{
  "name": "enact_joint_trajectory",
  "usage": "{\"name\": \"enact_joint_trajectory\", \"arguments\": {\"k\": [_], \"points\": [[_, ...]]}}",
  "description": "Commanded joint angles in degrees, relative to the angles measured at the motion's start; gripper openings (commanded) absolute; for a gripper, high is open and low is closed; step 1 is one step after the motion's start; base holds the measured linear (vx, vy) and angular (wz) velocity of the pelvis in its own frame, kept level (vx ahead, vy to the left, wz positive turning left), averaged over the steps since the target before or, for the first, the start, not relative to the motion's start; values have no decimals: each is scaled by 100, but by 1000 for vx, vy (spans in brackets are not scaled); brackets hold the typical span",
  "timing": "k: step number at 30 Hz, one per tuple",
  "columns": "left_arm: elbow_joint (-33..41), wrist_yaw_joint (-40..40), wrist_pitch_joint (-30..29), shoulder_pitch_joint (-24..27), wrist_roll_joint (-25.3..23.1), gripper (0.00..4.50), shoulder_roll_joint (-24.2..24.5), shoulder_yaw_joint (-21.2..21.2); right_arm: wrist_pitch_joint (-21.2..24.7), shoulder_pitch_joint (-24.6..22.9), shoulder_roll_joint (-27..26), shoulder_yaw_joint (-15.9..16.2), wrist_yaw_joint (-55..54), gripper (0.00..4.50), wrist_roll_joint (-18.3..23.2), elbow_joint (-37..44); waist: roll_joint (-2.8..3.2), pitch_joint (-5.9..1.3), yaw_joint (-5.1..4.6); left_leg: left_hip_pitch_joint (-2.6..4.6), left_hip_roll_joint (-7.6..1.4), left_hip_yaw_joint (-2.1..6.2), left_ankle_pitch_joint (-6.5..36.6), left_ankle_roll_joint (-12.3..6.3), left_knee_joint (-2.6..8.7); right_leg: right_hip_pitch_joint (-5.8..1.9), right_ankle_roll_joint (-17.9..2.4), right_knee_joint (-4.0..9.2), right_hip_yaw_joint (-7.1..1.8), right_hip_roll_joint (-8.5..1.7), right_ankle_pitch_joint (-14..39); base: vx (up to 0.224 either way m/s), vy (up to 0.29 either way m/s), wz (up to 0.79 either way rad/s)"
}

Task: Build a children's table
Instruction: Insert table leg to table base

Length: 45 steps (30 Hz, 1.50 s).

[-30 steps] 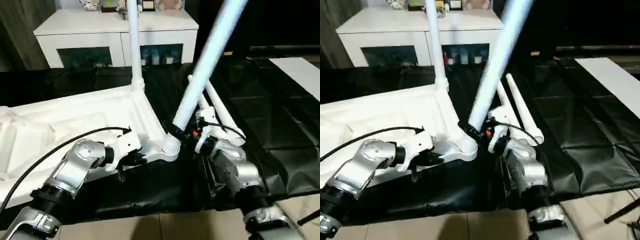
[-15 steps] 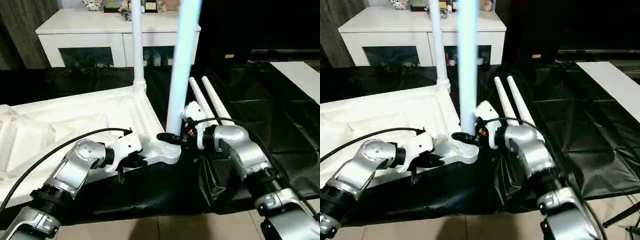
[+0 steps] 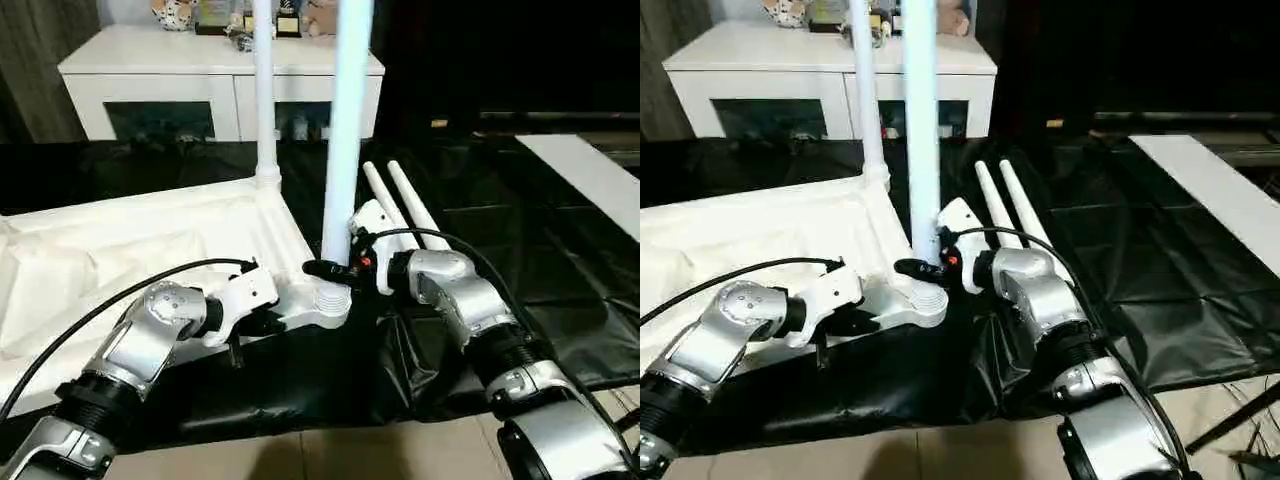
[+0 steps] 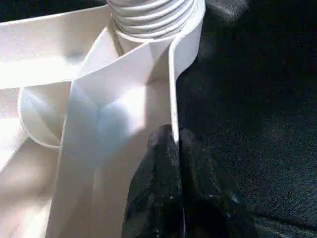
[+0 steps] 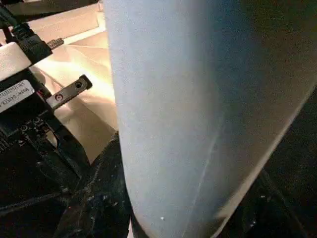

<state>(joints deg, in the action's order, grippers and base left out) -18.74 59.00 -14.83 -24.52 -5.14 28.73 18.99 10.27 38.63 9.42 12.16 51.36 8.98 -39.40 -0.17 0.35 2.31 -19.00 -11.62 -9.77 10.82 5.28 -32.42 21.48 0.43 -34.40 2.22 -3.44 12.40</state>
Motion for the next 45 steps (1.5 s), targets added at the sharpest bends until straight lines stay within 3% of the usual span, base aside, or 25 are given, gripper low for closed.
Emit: {"name": "enact_joint_trajectory", "arguments": {"k": [1,6,8,9,11,12,22,30,33,37,45], "points": [[-11,26,-77,145,-48,0,24,115,337,-598,265,200,-187,182,-405,-716,106,-55,-15,34,-170,110,2824,227,508,27,-915,534,-231,-372,2154,0,0,0],[44,-12,-98,192,-41,0,15,99,146,-791,229,-138,-486,182,-210,-737,85,-48,-8,67,-160,100,2936,198,504,46,-878,585,-239,-393,2418,0,0,0],[41,-27,-91,187,-33,0,5,88,190,-882,254,-206,-487,182,-158,-697,97,-39,-16,45,-162,119,2984,203,523,31,-840,589,-232,-391,2514,0,0,0],[32,-24,-81,176,-30,0,-2,90,178,-929,286,-165,-470,182,-202,-700,118,-37,-23,43,-160,129,3045,219,529,35,-805,595,-226,-389,2592,0,0,0],[28,-22,-76,169,-27,0,-4,94,174,-970,307,-139,-460,182,-241,-683,102,-33,-29,52,-160,133,3112,223,530,50,-765,611,-224,-389,2697,0,0,0],[-8,-21,-56,129,-27,0,-19,108,126,-1051,370,22,-366,182,-387,-649,131,-36,-29,58,-161,136,3142,231,532,58,-736,626,-232,-396,2736,0,0,0],[-153,40,39,-16,-97,0,-17,205,154,-893,433,401,2,182,-634,-709,116,-25,-35,68,-162,158,3355,223,550,95,-620,665,-239,-397,3005,0,0,0],[-146,53,42,-27,-104,0,-73,264,417,-575,412,614,433,182,-647,-1054,101,-36,-36,39,-176,141,3170,194,567,70,-752,632,-243,-400,2673,0,0,0],[-138,47,44,-14,-102,0,-72,275,339,-488,401,617,351,182,-719,-1245,107,-26,-37,37,-174,141,3169,191,568,72,-734,646,-244,-408,2779,0,0,0],[-135,38,48,1,-106,0,-65,271,289,-458,392,606,337,182,-761,-1332,83,-7,-40,54,-172,162,3326,185,573,108,-563,697,-242,-422,3253,0,0,0],[-209,-27,19,3,-62,0,-58,184,122,-437,316,496,20,182,-761,-1429,96,-8,-48,53,-173,173,3397,193,595,120,-521,709,-239,-420,3255,0,0,0]]}}
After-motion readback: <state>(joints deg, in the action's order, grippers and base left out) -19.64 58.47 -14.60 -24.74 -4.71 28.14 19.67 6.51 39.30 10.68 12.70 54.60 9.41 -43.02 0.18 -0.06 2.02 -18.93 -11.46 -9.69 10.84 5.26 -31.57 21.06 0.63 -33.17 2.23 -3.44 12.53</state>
